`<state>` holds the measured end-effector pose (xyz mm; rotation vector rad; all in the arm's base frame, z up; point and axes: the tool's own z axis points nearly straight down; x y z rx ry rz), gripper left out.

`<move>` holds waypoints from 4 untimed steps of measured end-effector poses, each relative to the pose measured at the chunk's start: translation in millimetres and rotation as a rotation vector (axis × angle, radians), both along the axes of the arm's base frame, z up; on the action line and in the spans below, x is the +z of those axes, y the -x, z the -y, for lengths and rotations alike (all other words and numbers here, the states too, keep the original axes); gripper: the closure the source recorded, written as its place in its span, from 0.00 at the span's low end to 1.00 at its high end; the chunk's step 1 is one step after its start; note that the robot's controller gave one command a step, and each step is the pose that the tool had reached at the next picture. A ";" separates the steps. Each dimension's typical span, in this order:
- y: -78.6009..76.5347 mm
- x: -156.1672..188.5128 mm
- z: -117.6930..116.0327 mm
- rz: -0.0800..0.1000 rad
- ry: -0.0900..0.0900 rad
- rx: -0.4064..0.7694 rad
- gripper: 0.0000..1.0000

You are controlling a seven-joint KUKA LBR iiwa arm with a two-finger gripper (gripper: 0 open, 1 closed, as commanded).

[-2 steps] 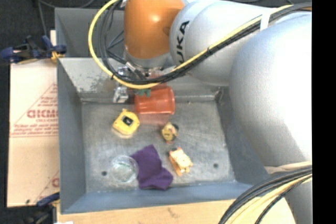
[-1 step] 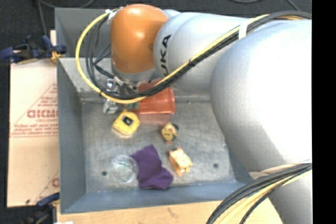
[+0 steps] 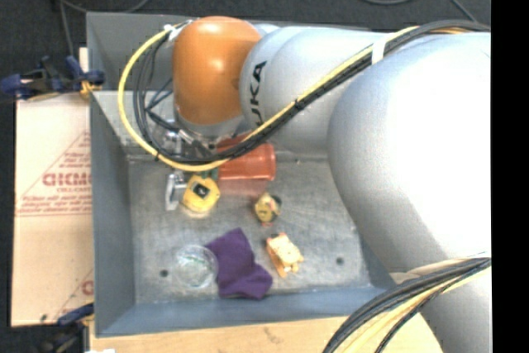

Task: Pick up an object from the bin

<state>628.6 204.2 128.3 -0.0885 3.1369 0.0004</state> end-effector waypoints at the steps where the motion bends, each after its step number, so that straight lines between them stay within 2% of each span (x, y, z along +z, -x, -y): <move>1: 0.3 -0.7 -0.2 -0.001 -0.001 -0.001 0.00; 2: -2.9 4.3 -1.4 0.001 0.000 0.021 0.00; 3: -7.9 -2.3 15.7 0.001 0.000 0.080 0.00; 4: -8.2 -2.4 23.1 0.001 0.002 0.104 0.00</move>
Offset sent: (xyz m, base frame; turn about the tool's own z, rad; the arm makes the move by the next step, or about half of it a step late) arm 0.0045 0.0040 0.0090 -0.0441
